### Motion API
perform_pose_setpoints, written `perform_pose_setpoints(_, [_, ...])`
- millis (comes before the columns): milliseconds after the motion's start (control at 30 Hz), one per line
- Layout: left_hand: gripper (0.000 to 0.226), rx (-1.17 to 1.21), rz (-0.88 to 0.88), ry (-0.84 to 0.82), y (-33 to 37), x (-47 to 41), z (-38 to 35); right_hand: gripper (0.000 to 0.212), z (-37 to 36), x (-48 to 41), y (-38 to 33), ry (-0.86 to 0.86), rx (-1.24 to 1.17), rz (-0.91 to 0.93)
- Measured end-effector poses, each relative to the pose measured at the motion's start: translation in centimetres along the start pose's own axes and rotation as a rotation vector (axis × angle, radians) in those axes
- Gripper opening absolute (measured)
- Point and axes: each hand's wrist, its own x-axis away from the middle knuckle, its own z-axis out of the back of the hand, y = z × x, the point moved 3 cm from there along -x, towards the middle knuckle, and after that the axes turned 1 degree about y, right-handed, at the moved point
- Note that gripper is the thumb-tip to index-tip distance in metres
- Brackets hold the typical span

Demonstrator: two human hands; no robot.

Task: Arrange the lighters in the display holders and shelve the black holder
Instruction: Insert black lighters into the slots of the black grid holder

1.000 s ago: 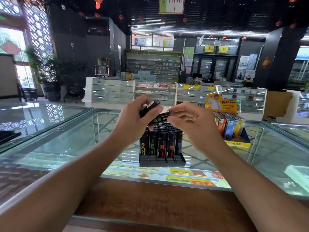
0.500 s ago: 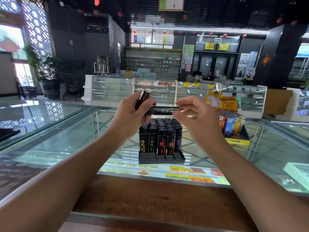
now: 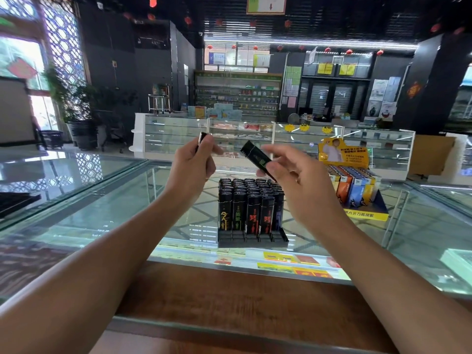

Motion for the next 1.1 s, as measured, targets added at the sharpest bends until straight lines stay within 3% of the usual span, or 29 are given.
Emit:
perform_pose_setpoints(133, [0.039,-0.071,0.033,-0.077,-1.1,0.2,-0.7,0.059,-0.2,0.2,-0.4,-0.057,-0.096,-0.017])
perform_pose_setpoints(333, [0.036,-0.136,0.03,-0.139,-1.4,0.5,-1.0,0.045,-0.4,0.4,-0.5,-0.04,-0.172,-0.02])
perform_pose_setpoints(467, [0.022,-0.03,0.049,-0.086,-0.9,0.4,-0.6,0.039,-0.4,0.7,-0.9,-0.024,-0.251,-0.019])
perform_pose_setpoints(567, [0.015,-0.018,0.072,-0.02,-0.9,-0.1,-0.2,0.038,-1.2,1.0,-1.1,-0.083,-0.162,0.002])
perform_pose_setpoints(733, [0.023,-0.144,0.07,-0.026,-1.2,-0.2,-0.1,0.04,-2.2,1.4,-0.5,-0.192,0.088,0.039])
perform_pose_setpoints(933, [0.023,-0.108,0.016,0.049,-0.7,0.0,0.3,0.043,-3.1,1.8,-0.9,-0.216,0.463,0.28])
perform_pose_setpoints(1100, [0.015,0.009,0.06,0.067,-0.4,-0.1,0.3,0.025,-3.1,1.7,-0.5,-0.205,0.459,0.315])
